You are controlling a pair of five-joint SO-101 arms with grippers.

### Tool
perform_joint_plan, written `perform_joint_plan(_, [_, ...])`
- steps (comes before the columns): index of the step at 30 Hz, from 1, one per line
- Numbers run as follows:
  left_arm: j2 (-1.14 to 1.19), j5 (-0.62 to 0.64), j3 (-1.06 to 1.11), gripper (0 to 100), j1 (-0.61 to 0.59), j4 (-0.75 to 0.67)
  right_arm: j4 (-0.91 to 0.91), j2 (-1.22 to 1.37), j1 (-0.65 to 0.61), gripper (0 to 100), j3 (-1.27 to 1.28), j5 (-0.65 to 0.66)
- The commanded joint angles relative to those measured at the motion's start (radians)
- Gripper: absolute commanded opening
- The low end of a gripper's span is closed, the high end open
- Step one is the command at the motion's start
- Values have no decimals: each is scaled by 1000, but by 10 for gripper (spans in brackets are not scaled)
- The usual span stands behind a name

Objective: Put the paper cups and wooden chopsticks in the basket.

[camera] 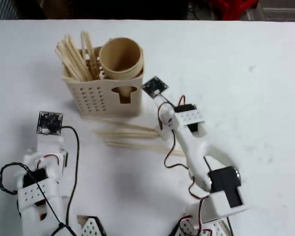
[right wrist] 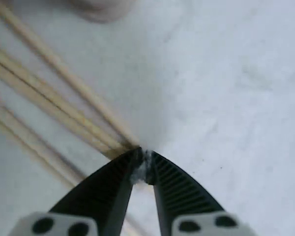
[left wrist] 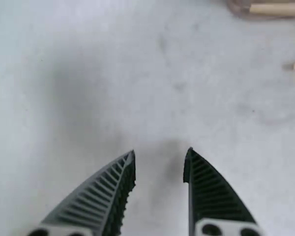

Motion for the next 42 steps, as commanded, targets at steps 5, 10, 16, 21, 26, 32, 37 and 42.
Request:
perform_joint_plan(5, [-19, 9, -6, 173, -7, -17, 18, -268, -13, 23, 143, -61])
perform_joint_plan(10, [-19, 9, -6, 173, -7, -17, 18, -472, -22, 23, 238, 2])
perform_joint_plan(16, [-19, 9, -6, 173, -7, -17, 68, -668, -205, 21, 267, 31])
perform_joint_plan(21, [-19, 9, -6, 173, -7, -17, 102, -578, -437, 27, 195, 57])
perform_joint_plan(26, [-19, 9, -6, 173, -7, -17, 82, -355, -486, 132, 94, 123])
perform_joint_plan(32, [-19, 9, -6, 173, -7, -17, -24, -122, -484, 114, 28, 170])
perform_joint_plan(37, [-19, 9, -6, 173, -7, -17, -62, -31, -481, 111, 21, 178])
perform_joint_plan(42, [-19, 9, -6, 173, -7, -17, -62, 2, -479, 110, 20, 180])
